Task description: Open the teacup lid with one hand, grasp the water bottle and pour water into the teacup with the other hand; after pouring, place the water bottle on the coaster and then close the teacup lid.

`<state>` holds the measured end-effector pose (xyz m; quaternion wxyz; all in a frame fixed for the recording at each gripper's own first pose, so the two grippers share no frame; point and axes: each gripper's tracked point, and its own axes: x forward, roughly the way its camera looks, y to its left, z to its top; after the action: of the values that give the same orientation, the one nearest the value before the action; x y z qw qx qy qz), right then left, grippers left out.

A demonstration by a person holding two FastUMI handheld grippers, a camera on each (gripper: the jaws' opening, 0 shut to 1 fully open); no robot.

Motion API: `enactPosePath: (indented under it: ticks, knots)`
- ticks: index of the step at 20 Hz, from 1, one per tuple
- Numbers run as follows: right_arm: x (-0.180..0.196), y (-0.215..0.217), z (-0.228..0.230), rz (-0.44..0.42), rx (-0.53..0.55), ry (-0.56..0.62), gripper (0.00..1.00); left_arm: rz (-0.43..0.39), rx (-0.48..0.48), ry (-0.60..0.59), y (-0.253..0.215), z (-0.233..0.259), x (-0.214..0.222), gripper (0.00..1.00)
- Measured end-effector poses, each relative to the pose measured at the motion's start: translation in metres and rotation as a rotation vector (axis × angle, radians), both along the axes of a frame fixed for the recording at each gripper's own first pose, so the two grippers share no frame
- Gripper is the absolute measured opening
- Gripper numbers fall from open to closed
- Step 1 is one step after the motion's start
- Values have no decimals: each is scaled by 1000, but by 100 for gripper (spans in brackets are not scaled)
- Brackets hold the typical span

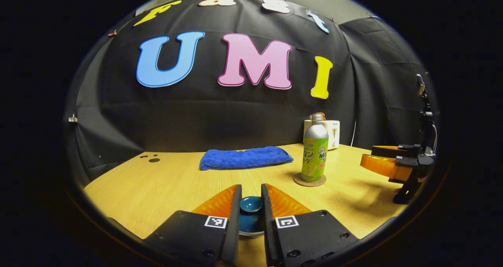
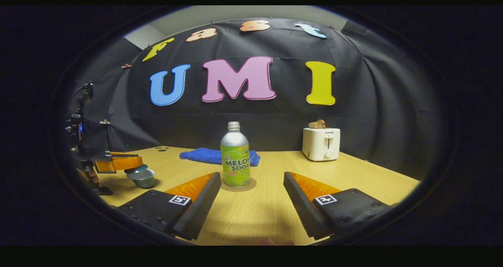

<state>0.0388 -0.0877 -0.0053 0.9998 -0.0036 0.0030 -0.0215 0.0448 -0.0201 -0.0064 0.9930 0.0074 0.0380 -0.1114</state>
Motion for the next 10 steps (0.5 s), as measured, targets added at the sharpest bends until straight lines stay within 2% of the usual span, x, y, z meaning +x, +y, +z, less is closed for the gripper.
enactPosePath:
  ticks: [3, 10]
  knots:
    - [1, 1, 2, -1, -2, -1, 98, -2, 1, 15, -6, -6, 4, 30]
    - [2, 1, 3, 0, -2, -2, 98, 28, 72, 38, -6, -12, 6, 30]
